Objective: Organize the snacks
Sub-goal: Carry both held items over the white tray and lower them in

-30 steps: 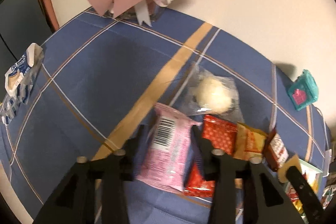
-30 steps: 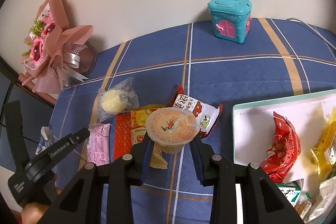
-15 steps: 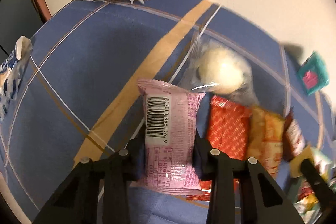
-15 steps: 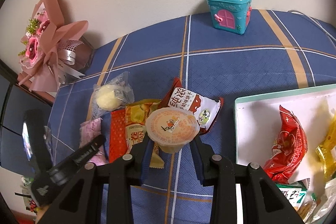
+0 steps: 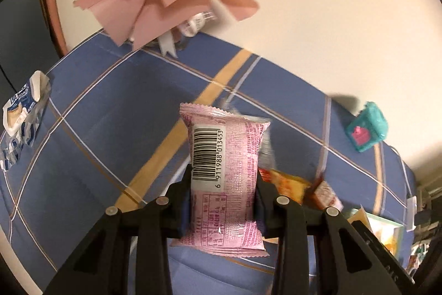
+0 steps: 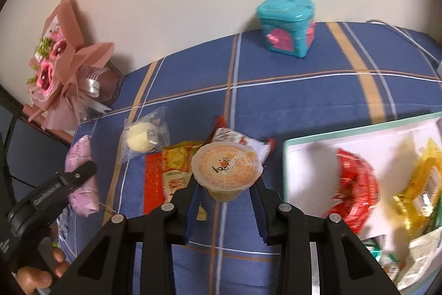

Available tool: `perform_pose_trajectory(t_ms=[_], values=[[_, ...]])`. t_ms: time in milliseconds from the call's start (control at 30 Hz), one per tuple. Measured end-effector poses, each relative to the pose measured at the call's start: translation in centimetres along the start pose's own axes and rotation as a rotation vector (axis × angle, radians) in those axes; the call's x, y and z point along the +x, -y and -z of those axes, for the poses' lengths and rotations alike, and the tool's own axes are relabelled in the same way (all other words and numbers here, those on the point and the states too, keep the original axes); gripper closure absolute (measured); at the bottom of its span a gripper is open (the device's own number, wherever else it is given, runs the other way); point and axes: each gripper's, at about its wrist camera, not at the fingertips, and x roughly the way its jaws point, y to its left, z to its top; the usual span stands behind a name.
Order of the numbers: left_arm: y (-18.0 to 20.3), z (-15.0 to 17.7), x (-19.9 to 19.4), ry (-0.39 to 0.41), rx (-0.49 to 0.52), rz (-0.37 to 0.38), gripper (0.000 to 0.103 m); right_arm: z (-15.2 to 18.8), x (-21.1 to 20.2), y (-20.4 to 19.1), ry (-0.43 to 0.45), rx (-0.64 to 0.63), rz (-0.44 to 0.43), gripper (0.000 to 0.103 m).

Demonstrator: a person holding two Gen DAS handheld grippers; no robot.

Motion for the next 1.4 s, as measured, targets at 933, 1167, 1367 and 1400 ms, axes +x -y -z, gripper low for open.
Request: perform_pose_trajectory(t_ms=[933, 1167, 1367, 1400], values=[[23.4, 12.3, -3.2, -0.135, 0.508, 0.226, 0.064, -1.1, -9.9, 22.7, 0.049, 0.262, 0.333, 0.066], [25.1, 15.2, -0.9, -0.187, 0.591, 0.189, 0.064, -0.3, -7.0, 24.1, -0.027, 0.268, 0.361, 0.066], [24.6, 15.1, -0.8, -0.183, 0.574, 0.172, 0.022, 0.3, -6.1, 24.2, -0.059, 0.276, 0.350, 0.057], [24.4, 14.9, -1.0, -0.182, 0.567, 0.169, 0.021, 0.3, -6.3, 24.1, -0.060, 0.277, 0.356, 0.048]])
